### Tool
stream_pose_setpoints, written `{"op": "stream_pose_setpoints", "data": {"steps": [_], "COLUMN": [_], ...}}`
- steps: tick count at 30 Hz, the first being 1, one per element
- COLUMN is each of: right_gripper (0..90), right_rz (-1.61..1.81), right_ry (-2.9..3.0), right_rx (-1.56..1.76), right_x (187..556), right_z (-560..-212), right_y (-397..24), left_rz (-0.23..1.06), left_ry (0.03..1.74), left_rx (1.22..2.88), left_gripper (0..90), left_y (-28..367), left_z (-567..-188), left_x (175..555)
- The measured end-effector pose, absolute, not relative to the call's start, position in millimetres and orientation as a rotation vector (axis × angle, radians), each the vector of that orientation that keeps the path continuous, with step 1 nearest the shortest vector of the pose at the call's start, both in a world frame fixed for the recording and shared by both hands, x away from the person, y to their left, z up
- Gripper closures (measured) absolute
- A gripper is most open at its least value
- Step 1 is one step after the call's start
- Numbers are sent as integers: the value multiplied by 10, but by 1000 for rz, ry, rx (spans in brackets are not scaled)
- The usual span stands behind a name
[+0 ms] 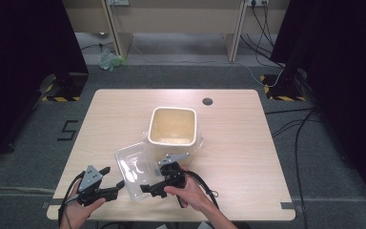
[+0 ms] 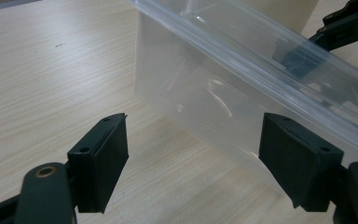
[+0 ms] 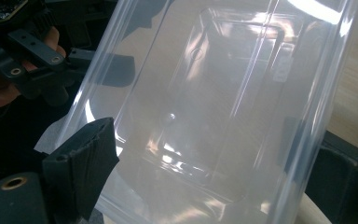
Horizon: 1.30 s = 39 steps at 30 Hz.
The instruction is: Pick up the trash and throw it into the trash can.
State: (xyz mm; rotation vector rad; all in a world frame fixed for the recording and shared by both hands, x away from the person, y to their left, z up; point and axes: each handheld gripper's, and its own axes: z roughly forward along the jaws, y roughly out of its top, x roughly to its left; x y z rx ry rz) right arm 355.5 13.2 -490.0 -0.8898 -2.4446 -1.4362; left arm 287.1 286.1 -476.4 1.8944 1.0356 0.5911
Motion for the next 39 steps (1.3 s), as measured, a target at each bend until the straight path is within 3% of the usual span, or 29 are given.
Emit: {"op": "stream_pose_setpoints", "data": {"steps": [39], "right_gripper": [153], "right_rz": [-1634], "right_ry": [-2438], "right_rx": [-876], "right_x": [3485], "right_z": [-4454], "right_y": [194], "left_rz": [711], "left_ry": [1010], "left_rx": [1819], "left_gripper": [229], "left_y": [2900], "left_z": [-4324], "left_x": [2755]}}
